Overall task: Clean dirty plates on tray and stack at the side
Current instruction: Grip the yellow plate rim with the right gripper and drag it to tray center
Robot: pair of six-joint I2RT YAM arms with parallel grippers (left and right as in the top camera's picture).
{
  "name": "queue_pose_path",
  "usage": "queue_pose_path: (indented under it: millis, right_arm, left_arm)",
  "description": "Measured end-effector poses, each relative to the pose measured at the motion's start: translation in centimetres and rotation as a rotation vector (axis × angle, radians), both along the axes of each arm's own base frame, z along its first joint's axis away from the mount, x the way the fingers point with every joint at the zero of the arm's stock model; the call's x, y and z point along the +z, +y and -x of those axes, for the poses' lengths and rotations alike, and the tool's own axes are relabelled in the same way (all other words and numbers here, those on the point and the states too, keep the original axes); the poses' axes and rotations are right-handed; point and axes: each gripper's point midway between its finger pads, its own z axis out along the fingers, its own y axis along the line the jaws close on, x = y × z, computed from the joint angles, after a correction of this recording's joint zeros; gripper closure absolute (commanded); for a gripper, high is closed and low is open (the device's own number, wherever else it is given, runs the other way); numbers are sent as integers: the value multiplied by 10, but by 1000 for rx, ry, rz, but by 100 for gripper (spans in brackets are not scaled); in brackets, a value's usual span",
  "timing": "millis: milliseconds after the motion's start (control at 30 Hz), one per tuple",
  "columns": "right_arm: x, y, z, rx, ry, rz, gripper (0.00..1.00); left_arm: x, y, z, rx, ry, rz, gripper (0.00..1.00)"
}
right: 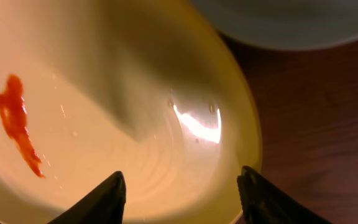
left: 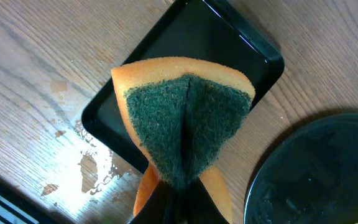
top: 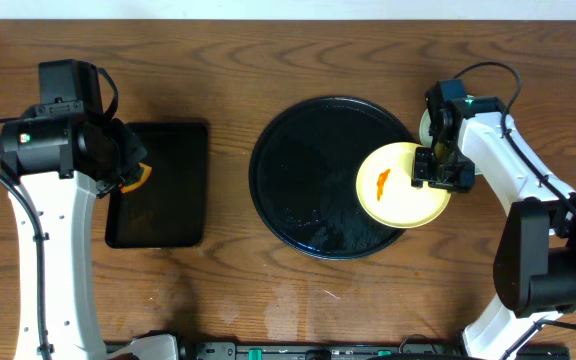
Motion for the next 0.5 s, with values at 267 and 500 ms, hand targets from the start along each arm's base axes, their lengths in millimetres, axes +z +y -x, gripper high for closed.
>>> queue_pose_path:
  millis: [267,500]
  right_arm:
    - [39,-8,-5,-23,-31,42,24]
    - [48,-32,-1,-96,-48,75,25]
  left_arm:
    - [0,0,0,-3,1,-1,92]
    - [-1,0,2,-14,9,-4,93]
